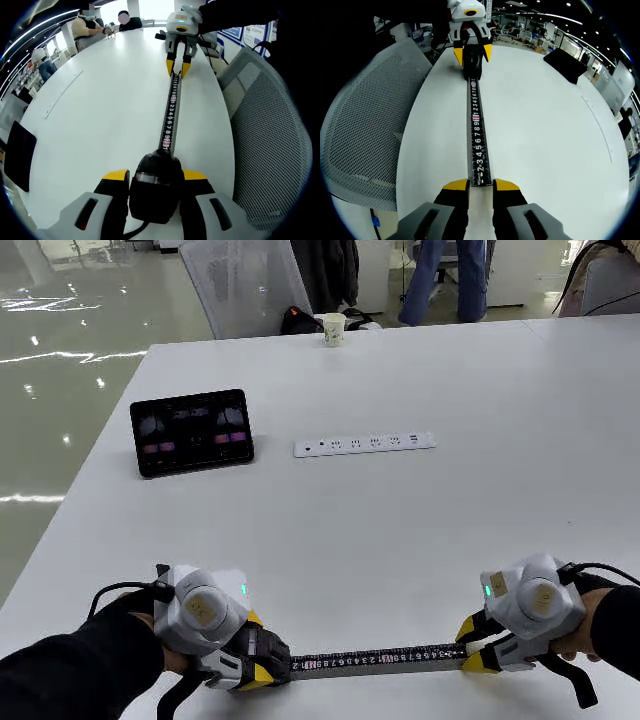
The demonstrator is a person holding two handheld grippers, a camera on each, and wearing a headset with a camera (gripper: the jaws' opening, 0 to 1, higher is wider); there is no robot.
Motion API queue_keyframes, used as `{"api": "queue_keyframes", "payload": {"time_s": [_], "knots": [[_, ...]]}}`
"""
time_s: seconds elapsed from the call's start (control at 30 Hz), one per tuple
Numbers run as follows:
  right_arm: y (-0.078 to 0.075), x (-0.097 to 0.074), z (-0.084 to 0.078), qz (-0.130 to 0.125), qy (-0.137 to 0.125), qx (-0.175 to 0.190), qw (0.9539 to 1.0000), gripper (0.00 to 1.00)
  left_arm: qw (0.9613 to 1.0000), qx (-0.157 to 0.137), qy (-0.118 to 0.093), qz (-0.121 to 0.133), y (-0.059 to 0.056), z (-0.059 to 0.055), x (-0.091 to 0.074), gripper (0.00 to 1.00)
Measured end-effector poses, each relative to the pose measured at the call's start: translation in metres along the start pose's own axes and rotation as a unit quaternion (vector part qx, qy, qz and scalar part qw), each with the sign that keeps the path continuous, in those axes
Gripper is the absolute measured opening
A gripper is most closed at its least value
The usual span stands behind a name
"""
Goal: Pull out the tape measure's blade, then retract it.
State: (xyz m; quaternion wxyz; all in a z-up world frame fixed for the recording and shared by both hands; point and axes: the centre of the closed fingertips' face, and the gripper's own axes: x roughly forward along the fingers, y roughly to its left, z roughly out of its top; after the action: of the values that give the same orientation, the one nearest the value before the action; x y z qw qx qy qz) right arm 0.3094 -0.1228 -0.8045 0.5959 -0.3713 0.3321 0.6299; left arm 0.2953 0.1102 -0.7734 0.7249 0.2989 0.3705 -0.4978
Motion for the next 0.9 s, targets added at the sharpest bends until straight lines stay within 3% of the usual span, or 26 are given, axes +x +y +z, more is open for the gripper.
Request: {"api": "queue_keyframes", "payload": {"time_s": [0.17, 0.67, 0.9], "knots": [[0.000, -0.002, 0.001, 0.000, 0.000, 0.005, 1.0000, 0.19, 1.0000, -0.005, 0.001, -0.003, 0.001, 0.000, -0.005, 0.34], [0.000, -0.004, 0.004, -0.007, 0.002, 0.025, 0.9997, 0.32, 0.9975, -0.066, -0.025, 0.003, 0.005, 0.010, -0.013, 0.64], [0.005, -0.005, 0.003, -0.003, 0.004, 0.030, 0.9995, 0.38, 0.9970, -0.068, -0.036, -0.009, 0.000, 0.016, -0.013, 0.72]]}}
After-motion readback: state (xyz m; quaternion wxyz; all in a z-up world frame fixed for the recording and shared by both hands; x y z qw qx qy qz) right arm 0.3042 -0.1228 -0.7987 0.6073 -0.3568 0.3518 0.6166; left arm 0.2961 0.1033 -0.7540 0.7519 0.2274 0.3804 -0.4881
